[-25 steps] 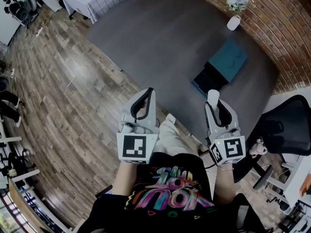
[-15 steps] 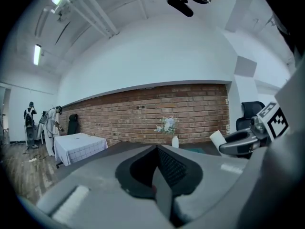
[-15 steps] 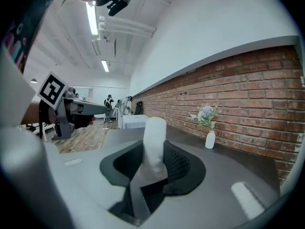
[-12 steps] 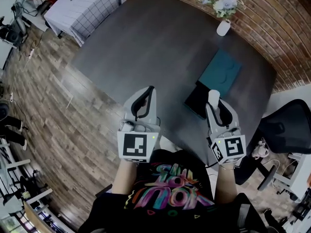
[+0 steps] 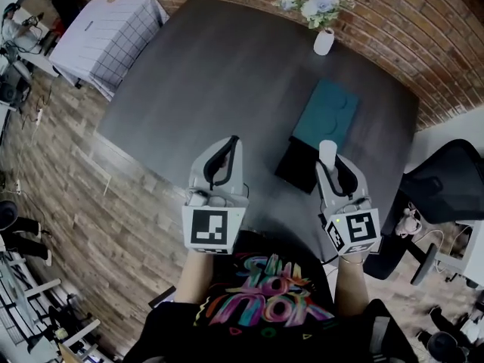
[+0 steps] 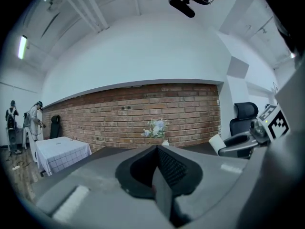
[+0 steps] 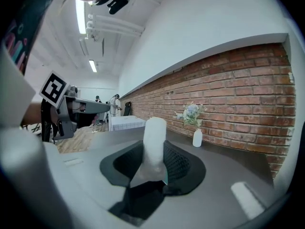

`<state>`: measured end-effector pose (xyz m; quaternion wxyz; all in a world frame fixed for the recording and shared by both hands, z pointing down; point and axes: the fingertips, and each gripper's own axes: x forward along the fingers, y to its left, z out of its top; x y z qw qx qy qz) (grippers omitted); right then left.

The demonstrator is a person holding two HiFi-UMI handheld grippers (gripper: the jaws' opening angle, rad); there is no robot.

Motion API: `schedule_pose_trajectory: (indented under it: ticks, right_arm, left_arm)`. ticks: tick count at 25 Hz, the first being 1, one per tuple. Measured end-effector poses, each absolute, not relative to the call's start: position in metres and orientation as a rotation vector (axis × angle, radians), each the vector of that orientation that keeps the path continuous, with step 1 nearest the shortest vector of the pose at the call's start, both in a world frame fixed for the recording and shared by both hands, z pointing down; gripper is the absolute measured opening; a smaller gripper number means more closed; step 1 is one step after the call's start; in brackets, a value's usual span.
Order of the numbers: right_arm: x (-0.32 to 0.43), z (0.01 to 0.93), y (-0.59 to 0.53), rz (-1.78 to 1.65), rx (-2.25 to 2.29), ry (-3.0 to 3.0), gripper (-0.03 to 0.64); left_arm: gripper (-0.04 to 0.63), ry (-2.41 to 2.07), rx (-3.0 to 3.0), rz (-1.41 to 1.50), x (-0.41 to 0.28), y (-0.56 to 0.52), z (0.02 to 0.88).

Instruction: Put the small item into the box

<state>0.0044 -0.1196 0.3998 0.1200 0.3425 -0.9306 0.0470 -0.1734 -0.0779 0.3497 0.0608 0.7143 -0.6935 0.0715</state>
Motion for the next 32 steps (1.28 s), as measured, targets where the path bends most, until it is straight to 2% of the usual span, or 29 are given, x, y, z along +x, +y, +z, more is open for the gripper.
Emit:
schedule_pose_trajectory:
  ticks: [19,32]
  right_arm:
    - [0.054,0.39,-0.129,0.15,1.361,-2.538,0.133]
    - [0.061,0.396,-0.135,0.179,1.42,-2.493,0.133]
  left_arm:
    - [0.002,-1.67,2.545,0.171,-0.104,-0.163,0.343]
    - [0.002,-1.597,2.573,0.186,-0.096,-0.176,0.351]
